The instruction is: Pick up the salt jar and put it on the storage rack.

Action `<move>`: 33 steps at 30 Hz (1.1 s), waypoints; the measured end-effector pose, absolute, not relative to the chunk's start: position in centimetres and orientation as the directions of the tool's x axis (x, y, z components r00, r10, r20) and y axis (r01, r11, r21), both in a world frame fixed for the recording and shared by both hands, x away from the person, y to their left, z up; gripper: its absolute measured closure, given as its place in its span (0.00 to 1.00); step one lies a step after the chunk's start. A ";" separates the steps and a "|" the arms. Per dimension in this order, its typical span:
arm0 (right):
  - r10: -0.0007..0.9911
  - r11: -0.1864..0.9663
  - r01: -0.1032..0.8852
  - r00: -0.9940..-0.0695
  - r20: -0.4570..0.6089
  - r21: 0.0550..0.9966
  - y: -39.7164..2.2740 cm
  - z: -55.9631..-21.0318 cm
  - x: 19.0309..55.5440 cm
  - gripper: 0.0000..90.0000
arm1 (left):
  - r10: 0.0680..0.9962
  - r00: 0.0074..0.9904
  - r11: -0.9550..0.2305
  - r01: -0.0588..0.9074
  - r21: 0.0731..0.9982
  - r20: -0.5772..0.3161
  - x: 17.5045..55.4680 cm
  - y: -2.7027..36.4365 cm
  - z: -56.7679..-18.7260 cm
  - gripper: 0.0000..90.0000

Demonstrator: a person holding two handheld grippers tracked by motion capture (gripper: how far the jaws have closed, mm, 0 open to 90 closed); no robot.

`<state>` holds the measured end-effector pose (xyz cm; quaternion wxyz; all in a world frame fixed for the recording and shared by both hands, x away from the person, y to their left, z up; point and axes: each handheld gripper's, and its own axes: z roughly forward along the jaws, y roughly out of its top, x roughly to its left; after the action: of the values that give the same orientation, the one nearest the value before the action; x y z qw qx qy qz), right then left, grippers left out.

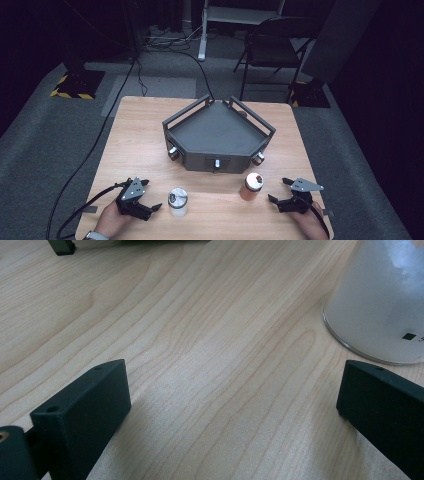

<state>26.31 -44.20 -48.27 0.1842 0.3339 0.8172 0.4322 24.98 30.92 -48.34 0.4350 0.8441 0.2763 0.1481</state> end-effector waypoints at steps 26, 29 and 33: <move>0.705 0.403 0.386 -0.709 -0.012 0.829 -44.2 -48.3 26.3 0.04 | 0.596 0.803 -0.475 0.341 0.811 0.011 25.0 30.8 -48.2 0.01; 0.705 0.403 0.387 -0.709 -0.012 0.829 -44.2 -48.3 26.3 0.04 | 0.596 0.803 -0.475 0.342 0.811 0.011 25.0 30.8 -48.2 0.01; 0.705 0.403 0.387 -0.709 -0.012 0.829 -44.2 -48.3 26.3 0.04 | 0.596 0.803 -0.475 0.342 0.811 0.011 25.0 30.8 -48.1 0.01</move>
<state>26.32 -44.20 -48.27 0.1841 0.3339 0.8172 0.4322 25.04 30.81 -48.15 0.4309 0.8461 0.2770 0.1474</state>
